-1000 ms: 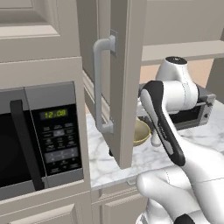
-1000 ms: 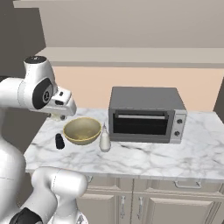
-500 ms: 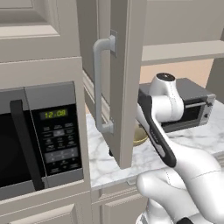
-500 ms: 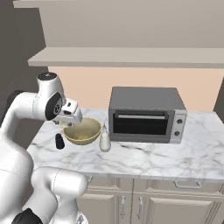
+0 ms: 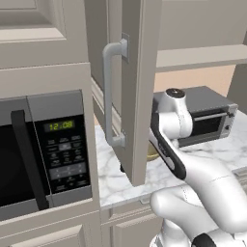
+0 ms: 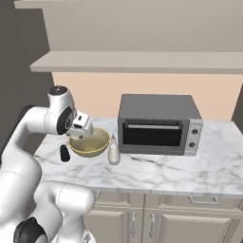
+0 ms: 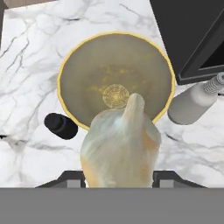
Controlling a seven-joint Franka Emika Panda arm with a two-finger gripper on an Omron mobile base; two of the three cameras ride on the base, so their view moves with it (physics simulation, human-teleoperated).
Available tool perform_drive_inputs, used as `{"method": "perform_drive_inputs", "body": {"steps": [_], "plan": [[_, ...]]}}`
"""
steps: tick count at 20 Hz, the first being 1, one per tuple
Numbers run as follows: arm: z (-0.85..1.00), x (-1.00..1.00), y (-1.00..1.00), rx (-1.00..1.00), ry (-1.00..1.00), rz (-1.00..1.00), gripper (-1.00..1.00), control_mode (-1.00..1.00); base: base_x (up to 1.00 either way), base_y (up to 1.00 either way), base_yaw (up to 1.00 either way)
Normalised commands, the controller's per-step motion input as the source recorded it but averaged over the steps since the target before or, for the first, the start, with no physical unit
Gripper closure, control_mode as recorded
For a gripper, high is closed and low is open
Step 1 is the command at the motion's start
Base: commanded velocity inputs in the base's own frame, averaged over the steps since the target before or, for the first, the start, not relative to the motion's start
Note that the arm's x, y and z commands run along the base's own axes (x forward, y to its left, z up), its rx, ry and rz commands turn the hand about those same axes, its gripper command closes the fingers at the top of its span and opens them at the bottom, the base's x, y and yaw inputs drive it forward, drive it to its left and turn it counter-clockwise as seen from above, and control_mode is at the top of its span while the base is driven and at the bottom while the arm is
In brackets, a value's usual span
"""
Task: Retrieve the bottle and the shaker from the cabinet and place them next to the mixing bowl on the counter. Then add garlic from the fridge to the mixing bowl.
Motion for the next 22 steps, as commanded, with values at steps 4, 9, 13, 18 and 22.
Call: {"method": "perform_drive_inputs", "body": {"steps": [4, 9, 13, 18, 22], "plan": [[0.00, 0.57, 0.02, 0.00, 0.05, -0.12, 1.00, -1.00, 0.00, 0.00, 0.00], [0.00, 0.54, 0.03, 0.00, 0.03, -0.01, 1.00, -1.00, 0.00, 0.00, 0.00], [-0.24, 0.15, 0.00, 0.00, 0.00, 0.00, 1.00, -1.00, 0.00, 0.00, 0.00], [-0.38, 0.22, 0.00, 0.00, 0.00, 0.00, 1.00, -1.00, 0.00, 0.00, 0.00], [-0.24, 0.24, 0.00, 0.00, 0.00, 0.00, 1.00, -1.00, 0.00, 0.00, 0.00]]}}
